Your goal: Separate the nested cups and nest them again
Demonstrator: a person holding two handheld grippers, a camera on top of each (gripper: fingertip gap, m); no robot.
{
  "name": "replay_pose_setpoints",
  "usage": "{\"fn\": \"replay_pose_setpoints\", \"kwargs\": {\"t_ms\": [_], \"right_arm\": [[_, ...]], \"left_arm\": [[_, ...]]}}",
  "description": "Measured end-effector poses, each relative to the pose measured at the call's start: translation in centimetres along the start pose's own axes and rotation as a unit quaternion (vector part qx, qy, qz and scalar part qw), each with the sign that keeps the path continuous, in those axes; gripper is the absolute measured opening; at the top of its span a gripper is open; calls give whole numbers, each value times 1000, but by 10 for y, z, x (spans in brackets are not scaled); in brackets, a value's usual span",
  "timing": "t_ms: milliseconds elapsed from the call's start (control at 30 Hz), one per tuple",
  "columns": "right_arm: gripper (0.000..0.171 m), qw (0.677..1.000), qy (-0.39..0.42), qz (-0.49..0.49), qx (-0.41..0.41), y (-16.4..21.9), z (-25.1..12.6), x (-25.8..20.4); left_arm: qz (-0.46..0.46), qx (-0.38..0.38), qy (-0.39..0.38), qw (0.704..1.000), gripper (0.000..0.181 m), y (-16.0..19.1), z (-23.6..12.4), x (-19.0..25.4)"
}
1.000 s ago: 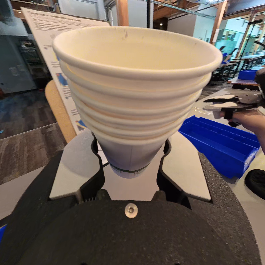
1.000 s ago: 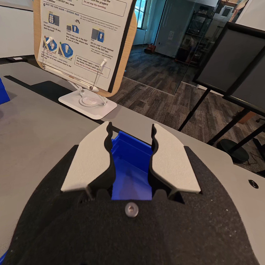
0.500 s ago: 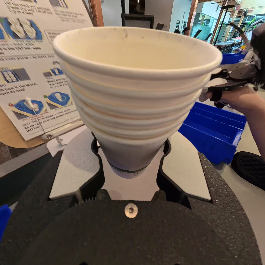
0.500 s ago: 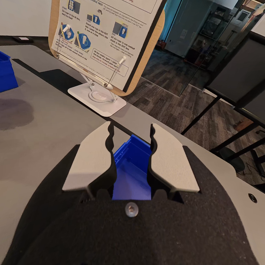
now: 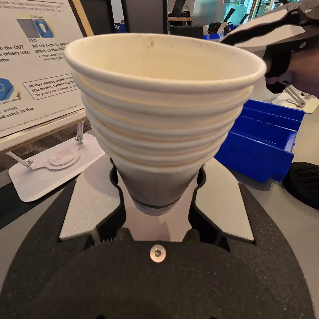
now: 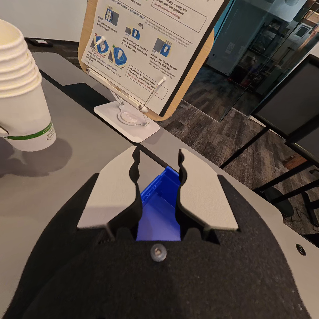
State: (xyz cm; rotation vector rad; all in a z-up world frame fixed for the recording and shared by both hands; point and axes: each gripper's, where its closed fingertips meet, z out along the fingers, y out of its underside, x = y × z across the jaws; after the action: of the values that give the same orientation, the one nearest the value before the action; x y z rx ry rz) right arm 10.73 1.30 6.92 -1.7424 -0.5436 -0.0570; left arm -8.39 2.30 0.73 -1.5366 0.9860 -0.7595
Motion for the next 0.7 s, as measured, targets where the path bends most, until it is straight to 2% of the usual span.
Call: {"fn": "replay_pose_setpoints", "kwargs": {"t_ms": [233,367,567,700], "right_arm": [[38,1000,-17,-15,-11,0,-4,-9],[33,998,-60,-34,5,-15,-14,-28],[18,974,-212,-34,77,-71,-32,-95],[11,946,-304,-106,31,-95,-26,-131]], "left_arm": [[-16,-13,5,1000,91,11,4,-3],[-18,-17,3,1000,91,14,5,-7],[-18,-28,-7,999,91,21,7,-17],[-14,-41,-11,999,91,27,9,-20]]}}
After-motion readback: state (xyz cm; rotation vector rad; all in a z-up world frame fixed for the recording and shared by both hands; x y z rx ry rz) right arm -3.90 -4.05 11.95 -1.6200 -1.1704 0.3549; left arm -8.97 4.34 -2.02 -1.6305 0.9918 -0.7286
